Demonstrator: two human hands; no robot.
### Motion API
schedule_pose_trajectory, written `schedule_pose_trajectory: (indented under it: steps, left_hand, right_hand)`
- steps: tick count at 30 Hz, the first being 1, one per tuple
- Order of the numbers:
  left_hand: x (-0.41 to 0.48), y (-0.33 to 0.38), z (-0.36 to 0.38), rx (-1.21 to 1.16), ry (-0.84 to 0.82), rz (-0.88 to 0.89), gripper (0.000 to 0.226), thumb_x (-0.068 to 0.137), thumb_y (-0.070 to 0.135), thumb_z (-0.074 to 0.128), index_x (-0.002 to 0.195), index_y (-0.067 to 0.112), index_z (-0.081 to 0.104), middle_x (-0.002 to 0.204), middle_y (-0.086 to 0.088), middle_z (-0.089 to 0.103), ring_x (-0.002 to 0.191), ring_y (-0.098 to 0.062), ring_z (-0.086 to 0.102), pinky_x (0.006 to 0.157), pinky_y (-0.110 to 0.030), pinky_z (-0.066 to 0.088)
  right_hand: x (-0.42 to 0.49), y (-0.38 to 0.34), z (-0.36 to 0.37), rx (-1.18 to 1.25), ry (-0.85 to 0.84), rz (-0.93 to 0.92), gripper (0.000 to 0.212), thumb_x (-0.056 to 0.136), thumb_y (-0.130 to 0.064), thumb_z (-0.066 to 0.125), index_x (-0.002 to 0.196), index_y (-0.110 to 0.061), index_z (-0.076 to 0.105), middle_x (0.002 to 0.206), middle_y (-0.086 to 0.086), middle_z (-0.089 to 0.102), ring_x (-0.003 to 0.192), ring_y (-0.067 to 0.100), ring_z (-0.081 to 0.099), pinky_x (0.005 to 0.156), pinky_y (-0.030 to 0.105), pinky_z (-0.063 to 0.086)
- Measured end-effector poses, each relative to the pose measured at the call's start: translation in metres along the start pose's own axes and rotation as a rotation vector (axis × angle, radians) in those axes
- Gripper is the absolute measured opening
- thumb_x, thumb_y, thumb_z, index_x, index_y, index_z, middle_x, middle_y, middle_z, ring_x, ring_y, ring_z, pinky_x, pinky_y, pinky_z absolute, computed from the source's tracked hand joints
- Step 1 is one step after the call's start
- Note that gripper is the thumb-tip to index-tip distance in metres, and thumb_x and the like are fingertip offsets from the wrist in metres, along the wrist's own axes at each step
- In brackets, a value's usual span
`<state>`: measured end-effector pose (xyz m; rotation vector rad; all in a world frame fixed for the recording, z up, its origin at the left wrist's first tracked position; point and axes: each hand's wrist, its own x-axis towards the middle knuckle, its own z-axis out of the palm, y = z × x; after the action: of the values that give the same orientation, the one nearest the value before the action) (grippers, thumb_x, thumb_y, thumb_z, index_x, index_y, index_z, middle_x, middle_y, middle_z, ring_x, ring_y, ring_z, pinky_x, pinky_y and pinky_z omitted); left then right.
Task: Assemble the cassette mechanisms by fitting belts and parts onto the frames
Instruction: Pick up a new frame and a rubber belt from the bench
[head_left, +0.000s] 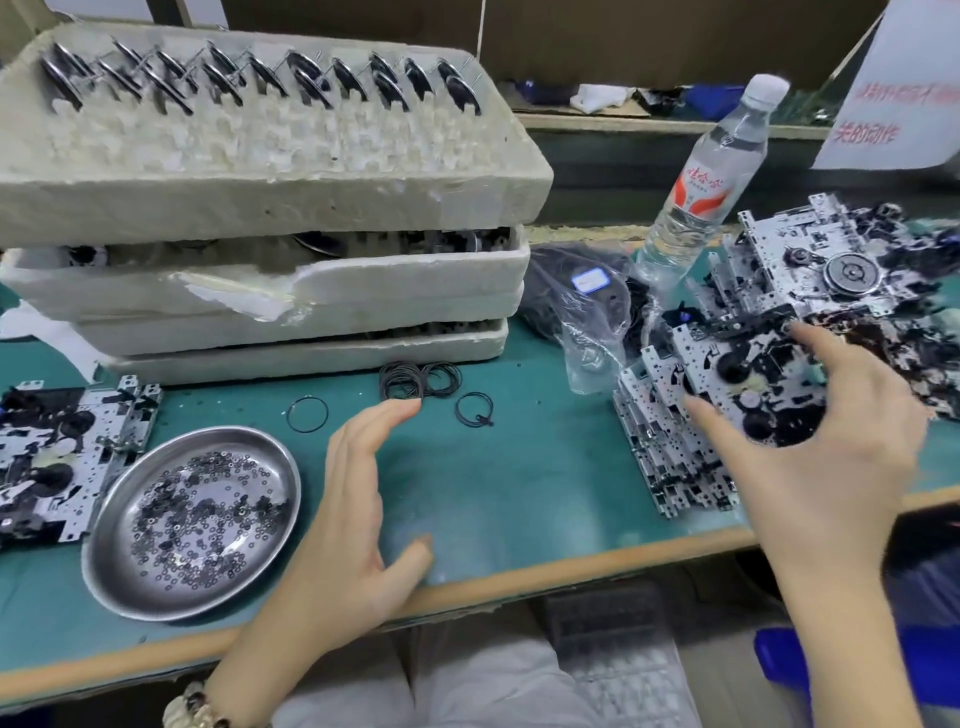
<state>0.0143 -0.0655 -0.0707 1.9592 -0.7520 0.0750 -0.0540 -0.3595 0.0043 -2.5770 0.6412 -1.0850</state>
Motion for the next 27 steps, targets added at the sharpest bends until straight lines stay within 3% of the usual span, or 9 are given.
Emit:
schedule_pose_trajectory:
  steps: [3,6,10,17,27]
  left_hand:
    - [0.0,0.0,0.0,0.01,-0.002,-0.005,0.083,0.069,0.024,0.053,0.149,0.015,0.031,0.151,0.006,0.033,0.146,-0.023,0.029,0.119,-0.04,0.024]
    - [0.0,0.0,0.001,0.022,-0.002,-0.006,0.083,0.07,0.024,0.053,0.149,0.016,0.031,0.151,0.009,0.032,0.146,-0.022,0.029,0.119,-0.038,0.024]
    - [0.001,0.001,0.0,0.044,-0.007,0.001,0.083,0.07,0.025,0.054,0.149,0.017,0.031,0.151,0.008,0.032,0.145,-0.021,0.03,0.119,-0.036,0.024]
    - [0.0,0.001,0.0,0.056,-0.015,-0.004,0.082,0.072,0.025,0.055,0.15,0.019,0.03,0.151,0.009,0.032,0.145,-0.021,0.029,0.12,-0.032,0.022]
    - [0.0,0.001,0.001,0.071,-0.018,0.011,0.081,0.073,0.025,0.056,0.15,0.02,0.029,0.151,0.007,0.033,0.145,-0.021,0.029,0.12,-0.028,0.019]
  right_hand:
    - [-0.007,0.003,0.006,-0.072,0.002,-0.05,0.081,0.075,-0.054,0.078,0.139,-0.014,0.051,0.135,0.021,0.048,0.125,0.039,0.041,0.105,0.044,0.033]
    - [-0.012,0.006,0.007,-0.177,0.014,-0.098,0.089,0.076,-0.067,0.068,0.144,-0.016,0.045,0.141,0.022,0.043,0.126,0.042,0.038,0.106,0.055,0.035]
    - [-0.022,0.006,0.01,-0.329,-0.025,-0.131,0.101,0.073,-0.071,0.063,0.152,-0.015,0.033,0.151,0.026,0.031,0.136,0.046,0.028,0.11,0.061,0.023]
    - [-0.04,0.006,0.021,-0.443,-0.043,-0.164,0.117,0.064,-0.058,0.079,0.156,-0.016,0.021,0.159,0.027,0.012,0.144,0.049,0.012,0.116,0.061,0.004]
    - [-0.039,0.013,0.036,-0.523,-0.04,-0.229,0.11,0.062,-0.038,0.085,0.154,-0.019,0.027,0.16,0.022,0.015,0.145,0.051,0.007,0.118,0.061,0.002]
